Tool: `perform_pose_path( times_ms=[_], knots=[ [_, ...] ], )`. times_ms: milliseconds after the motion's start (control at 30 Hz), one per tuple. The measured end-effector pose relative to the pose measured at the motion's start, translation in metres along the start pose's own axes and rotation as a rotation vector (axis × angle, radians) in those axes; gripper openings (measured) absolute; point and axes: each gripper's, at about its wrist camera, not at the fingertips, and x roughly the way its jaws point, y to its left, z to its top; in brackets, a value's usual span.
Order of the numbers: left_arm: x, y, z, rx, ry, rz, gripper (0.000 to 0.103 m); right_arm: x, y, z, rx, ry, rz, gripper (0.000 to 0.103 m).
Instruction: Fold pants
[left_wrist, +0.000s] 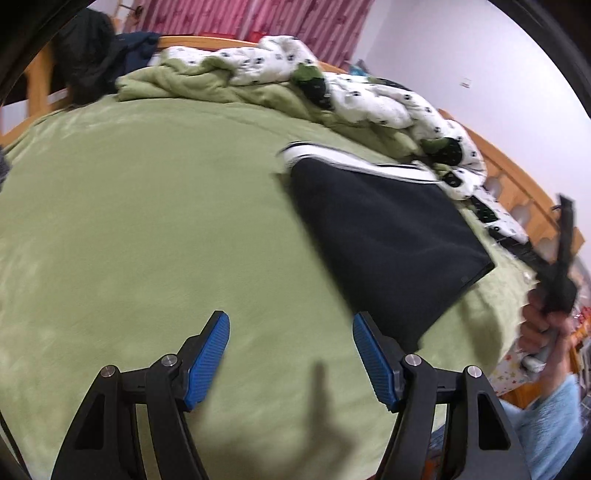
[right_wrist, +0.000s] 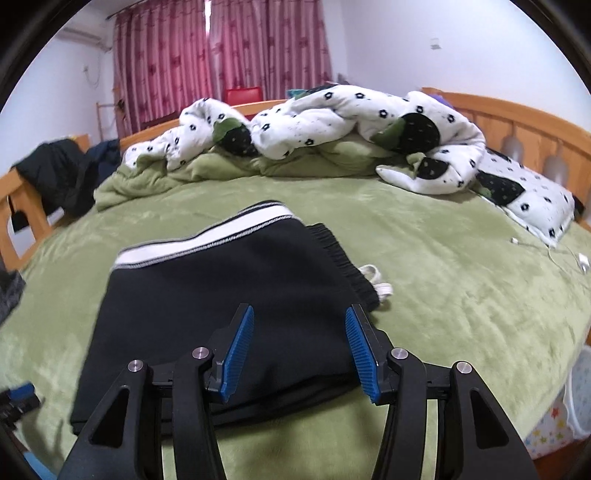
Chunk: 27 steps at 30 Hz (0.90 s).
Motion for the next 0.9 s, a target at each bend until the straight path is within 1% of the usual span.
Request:
perform_pose_path(
  times_ms=[67,167,200,233,267,333,400,500,533,567,667,733,767,800,833,867,900],
  knots=[
    [0.011,-0.019,0.008,0.014,0.000,-0.024,0.066,0.014,0.000,-0.003,-0.002,0.020,-0.002,0.051],
    [0.034,-0.046,0.017,0.048,0.011,-0.021,0.066,0.049,-0.013,-0.015,0.033,0.119,-0.007,0.050],
    [0.041,-0.051,0.017,0.050,0.024,-0.019,0.066,0.060,-0.017,-0.021,0.041,0.152,-0.008,0.050],
    [0.050,-0.055,0.016,0.050,0.049,-0.021,0.067,0.065,-0.019,-0.024,0.037,0.161,-0.005,0.050],
    [0.064,-0.060,0.011,0.057,0.104,-0.027,0.067,0.066,-0.019,-0.028,0.019,0.152,-0.003,0.050],
    [0.077,-0.062,0.000,0.065,0.153,-0.032,0.067,0.060,-0.015,-0.030,-0.030,0.137,-0.011,0.050],
    [0.072,-0.061,-0.009,0.064,0.138,-0.052,0.067,0.056,-0.016,-0.033,-0.040,0.128,-0.001,0.051],
    [0.058,-0.059,-0.014,0.075,0.158,-0.119,0.068,0.052,-0.027,-0.037,-0.005,0.121,0.039,0.052],
    [0.052,-0.060,-0.017,0.104,0.163,-0.141,0.068,0.050,-0.029,-0.038,0.003,0.119,0.047,0.052],
    [0.048,-0.064,-0.023,0.158,0.167,-0.130,0.068,0.048,-0.031,-0.038,0.007,0.116,0.051,0.052],
    [0.048,-0.090,-0.039,0.359,0.160,-0.002,0.068,0.040,-0.036,-0.039,0.026,0.104,0.054,0.052],
    [0.054,-0.103,-0.044,0.423,0.142,0.061,0.068,0.038,-0.038,-0.039,0.053,0.101,0.062,0.052],
    [0.060,-0.108,-0.044,0.433,0.125,0.112,0.065,0.037,-0.039,-0.040,0.061,0.101,0.066,0.052],
    [0.063,-0.110,-0.041,0.429,0.092,0.159,0.043,0.035,-0.040,-0.041,0.067,0.100,0.069,0.052],
    [0.061,-0.109,-0.038,0.404,0.068,0.168,0.027,0.034,-0.041,-0.042,0.069,0.099,0.066,0.052],
    [0.057,-0.102,-0.033,0.331,0.044,0.151,0.026,0.033,-0.042,-0.043,0.071,0.098,0.064,0.052],
    [0.055,-0.092,-0.030,0.248,0.051,0.113,0.025,0.032,-0.044,-0.044,0.078,0.098,0.060,0.052]
  ],
)
